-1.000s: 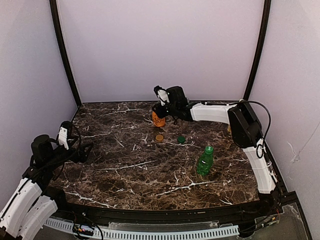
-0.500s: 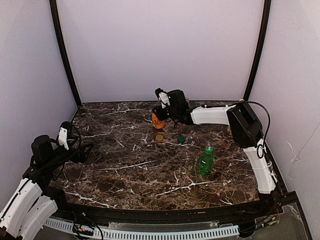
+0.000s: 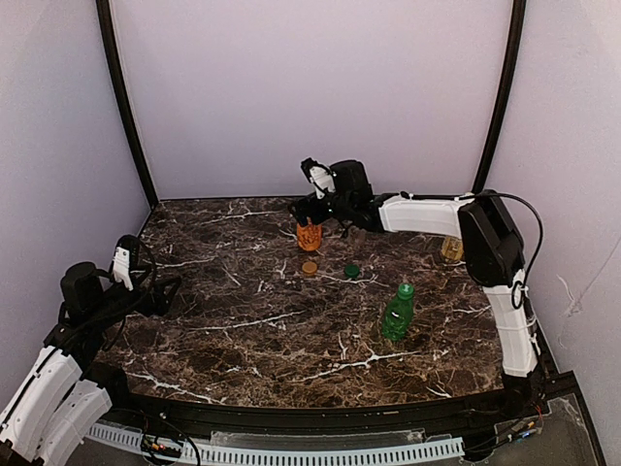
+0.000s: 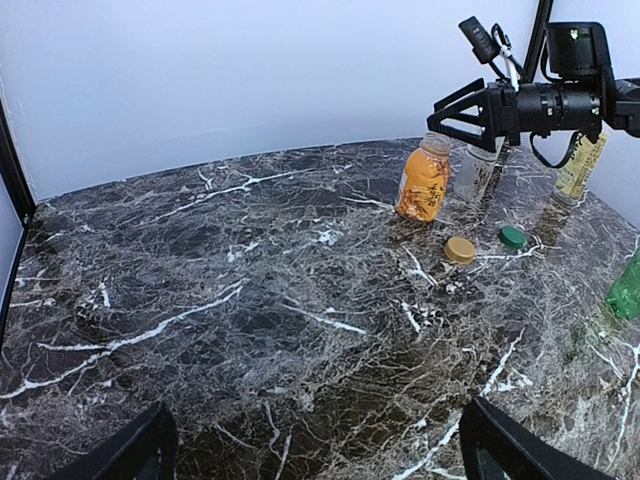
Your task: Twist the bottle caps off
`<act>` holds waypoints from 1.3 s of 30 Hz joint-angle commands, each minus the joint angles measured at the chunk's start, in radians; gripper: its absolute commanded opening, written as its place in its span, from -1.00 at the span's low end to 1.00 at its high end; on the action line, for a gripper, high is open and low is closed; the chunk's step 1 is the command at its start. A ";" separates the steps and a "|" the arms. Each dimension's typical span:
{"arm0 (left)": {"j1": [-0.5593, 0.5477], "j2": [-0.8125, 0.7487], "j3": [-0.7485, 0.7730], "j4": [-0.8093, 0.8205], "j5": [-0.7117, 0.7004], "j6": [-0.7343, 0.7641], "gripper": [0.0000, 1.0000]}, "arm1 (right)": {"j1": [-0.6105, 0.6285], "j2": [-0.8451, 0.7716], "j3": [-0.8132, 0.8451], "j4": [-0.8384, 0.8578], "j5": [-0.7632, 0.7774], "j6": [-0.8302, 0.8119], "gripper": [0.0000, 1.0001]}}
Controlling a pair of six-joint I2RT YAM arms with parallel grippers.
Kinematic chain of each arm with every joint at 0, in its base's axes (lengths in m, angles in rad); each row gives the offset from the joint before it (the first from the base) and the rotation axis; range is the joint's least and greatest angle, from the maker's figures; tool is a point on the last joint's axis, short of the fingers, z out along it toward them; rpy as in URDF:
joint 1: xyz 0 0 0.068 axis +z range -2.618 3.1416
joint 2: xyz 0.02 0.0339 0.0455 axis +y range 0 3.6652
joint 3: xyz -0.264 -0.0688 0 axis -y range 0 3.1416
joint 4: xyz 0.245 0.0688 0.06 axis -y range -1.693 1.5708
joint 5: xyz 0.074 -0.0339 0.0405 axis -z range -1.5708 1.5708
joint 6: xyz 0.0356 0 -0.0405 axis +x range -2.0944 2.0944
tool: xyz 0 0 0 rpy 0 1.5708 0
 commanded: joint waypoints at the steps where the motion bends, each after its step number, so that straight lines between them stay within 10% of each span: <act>1: 0.008 -0.008 -0.018 0.023 0.020 -0.013 0.98 | 0.003 -0.091 0.038 -0.002 -0.031 -0.024 0.97; 6: 0.010 -0.011 -0.019 0.024 0.029 -0.011 0.97 | 0.006 -0.154 0.121 -0.114 -0.168 -0.020 0.97; 15: 0.012 -0.029 -0.029 0.023 0.050 -0.017 0.97 | -0.021 -0.399 0.002 -0.301 -1.021 0.051 0.97; 20: 0.013 -0.052 -0.036 0.049 0.060 -0.017 0.97 | -0.019 -0.546 -0.082 -0.722 -0.653 -0.077 0.97; 27: 0.018 -0.065 -0.044 0.054 0.092 -0.014 0.97 | -0.015 -0.594 -0.099 -1.208 -0.048 0.181 0.97; 39: 0.026 -0.040 -0.056 0.053 0.154 -0.021 0.97 | 0.107 -0.746 -0.354 -1.283 0.131 0.414 0.88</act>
